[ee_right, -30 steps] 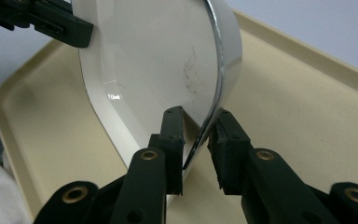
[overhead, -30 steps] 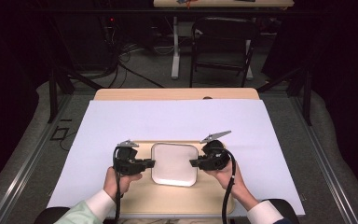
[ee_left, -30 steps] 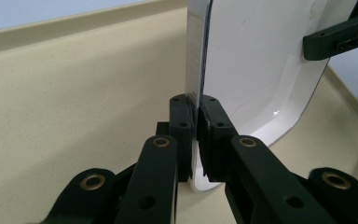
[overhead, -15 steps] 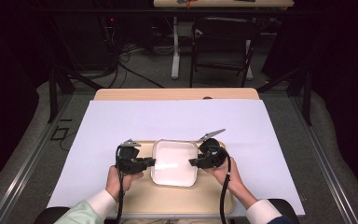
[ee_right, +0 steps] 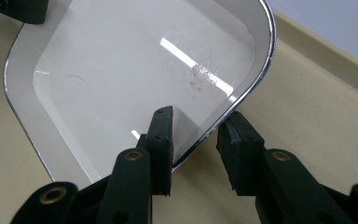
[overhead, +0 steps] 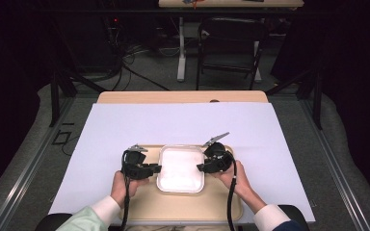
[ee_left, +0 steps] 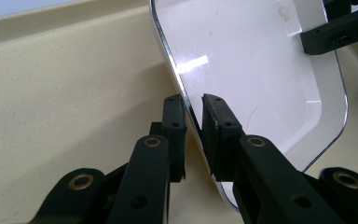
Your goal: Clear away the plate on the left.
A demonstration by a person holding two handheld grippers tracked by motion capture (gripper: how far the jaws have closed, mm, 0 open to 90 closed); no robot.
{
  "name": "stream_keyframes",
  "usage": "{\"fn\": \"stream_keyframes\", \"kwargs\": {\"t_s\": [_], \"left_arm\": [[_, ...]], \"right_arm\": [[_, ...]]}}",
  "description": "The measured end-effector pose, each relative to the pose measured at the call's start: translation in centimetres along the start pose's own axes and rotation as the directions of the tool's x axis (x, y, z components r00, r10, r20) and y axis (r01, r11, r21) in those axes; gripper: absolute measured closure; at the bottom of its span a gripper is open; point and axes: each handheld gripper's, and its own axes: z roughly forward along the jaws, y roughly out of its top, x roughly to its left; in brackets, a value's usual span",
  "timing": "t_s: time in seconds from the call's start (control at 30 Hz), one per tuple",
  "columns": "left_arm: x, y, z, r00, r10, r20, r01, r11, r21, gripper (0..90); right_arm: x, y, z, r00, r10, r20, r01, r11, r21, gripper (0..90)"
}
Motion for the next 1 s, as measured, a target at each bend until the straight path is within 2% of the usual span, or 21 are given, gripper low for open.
{"fn": "stream_keyframes", "kwargs": {"t_s": [0.3,0.5,0.53,0.63,0.73,1.0], "left_arm": [[0.0,0.0,0.2,1.0,-0.005,-0.007,0.005,1.0,0.0,78.9],[0.0,-0.1,0.2,0.9999,-0.008,-0.013,0.008,0.9999,0.01,78.6],[0.0,-0.1,0.2,0.9999,-0.004,-0.014,0.005,0.9997,0.024,78.4],[0.0,-0.2,0.3,0.9998,-0.012,-0.015,0.013,0.9995,0.029,78.1],[-0.1,-0.3,0.5,0.9997,-0.011,-0.022,0.011,0.9994,0.032,77.5],[-0.1,-0.5,0.7,0.9996,-0.005,-0.029,0.007,0.9984,0.056,76.6]], "right_arm": [[-0.2,0.0,0.3,0.9999,-0.011,-0.007,0.011,1.0,0.014,64.2],[-0.2,0.2,0.5,0.9999,-0.001,-0.01,0.001,1.0,0.022,63.4],[-0.2,0.3,0.6,0.9999,-0.011,0.012,0.01,1.0,0.026,64.0],[-0.2,0.2,0.7,0.9999,-0.01,0.009,0.01,0.999,0.034,63.5],[0.0,0.2,0.9,0.9993,-0.022,0.03,0.02,0.999,0.05,62.1],[0.2,0.2,1.2,0.9978,-0.043,0.051,0.04,0.997,0.064,59.0]]}}
